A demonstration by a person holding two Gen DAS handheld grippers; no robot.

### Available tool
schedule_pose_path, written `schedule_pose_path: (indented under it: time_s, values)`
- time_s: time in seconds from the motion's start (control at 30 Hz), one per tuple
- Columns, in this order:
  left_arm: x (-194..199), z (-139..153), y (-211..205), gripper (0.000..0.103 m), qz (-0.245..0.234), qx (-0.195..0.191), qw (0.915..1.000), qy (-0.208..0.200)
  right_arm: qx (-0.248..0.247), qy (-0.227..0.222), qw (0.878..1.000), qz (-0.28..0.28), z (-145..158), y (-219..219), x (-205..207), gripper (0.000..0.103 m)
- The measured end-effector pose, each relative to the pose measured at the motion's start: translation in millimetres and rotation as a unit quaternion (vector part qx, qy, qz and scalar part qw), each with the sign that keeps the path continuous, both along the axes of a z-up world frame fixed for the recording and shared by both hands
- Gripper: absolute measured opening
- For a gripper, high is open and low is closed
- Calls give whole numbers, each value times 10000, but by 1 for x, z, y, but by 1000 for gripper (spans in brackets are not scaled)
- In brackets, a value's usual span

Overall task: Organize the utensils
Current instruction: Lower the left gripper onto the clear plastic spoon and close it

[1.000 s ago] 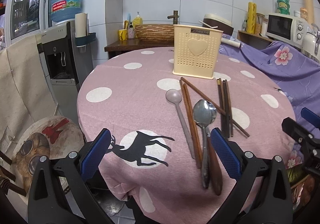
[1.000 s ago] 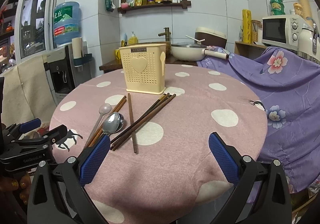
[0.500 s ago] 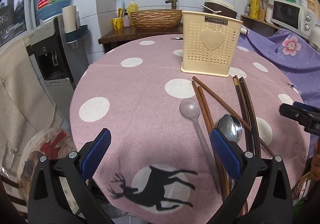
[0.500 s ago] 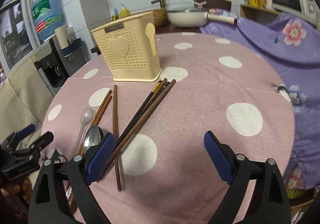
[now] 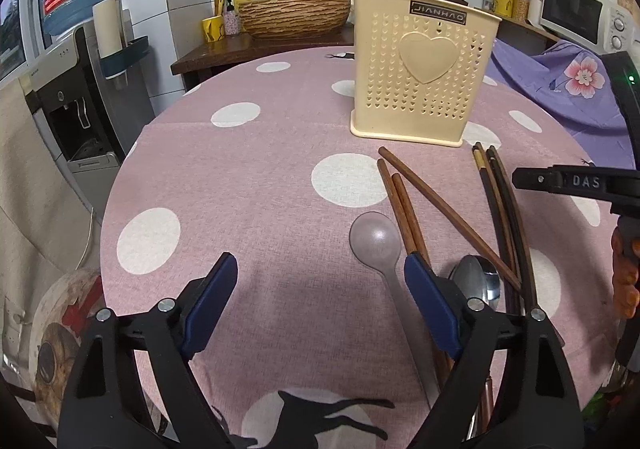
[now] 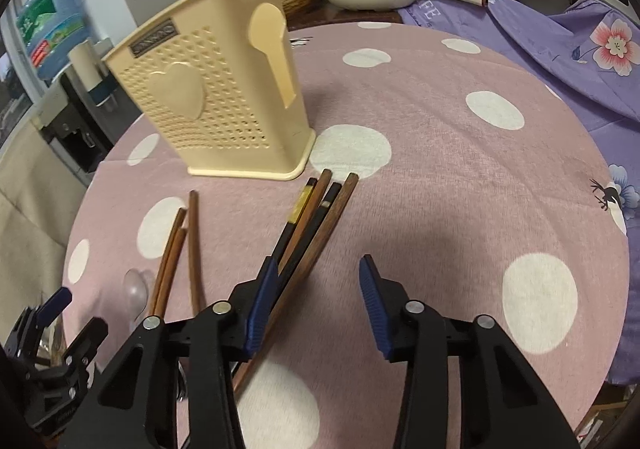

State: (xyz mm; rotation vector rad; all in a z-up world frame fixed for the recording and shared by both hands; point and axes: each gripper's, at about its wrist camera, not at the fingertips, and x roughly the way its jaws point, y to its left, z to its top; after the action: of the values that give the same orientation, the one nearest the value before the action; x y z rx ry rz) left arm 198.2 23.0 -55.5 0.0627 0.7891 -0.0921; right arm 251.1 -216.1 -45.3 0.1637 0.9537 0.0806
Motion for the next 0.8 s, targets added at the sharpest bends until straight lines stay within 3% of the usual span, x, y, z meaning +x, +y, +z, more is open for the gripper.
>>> schedule_pose_path:
  time_s: [0.1,0.37,0.6,0.8]
  values:
    - [4,-3,0,85,15,38,10000,30,-19,141,9998,-106,-6,-3,9,32]
    - [11,-10,-3,85,-29,43,9999,120,46,339,9993,-153,-7,-5,22,25]
    - [11,-15,-5,84,-40,46,9999,155,387,605,9968,-346,-11,-17,39,20]
    - [12,-17,-8,84,-48,98,9998,176,-11,631,9973,-363,-11,-4,57,17]
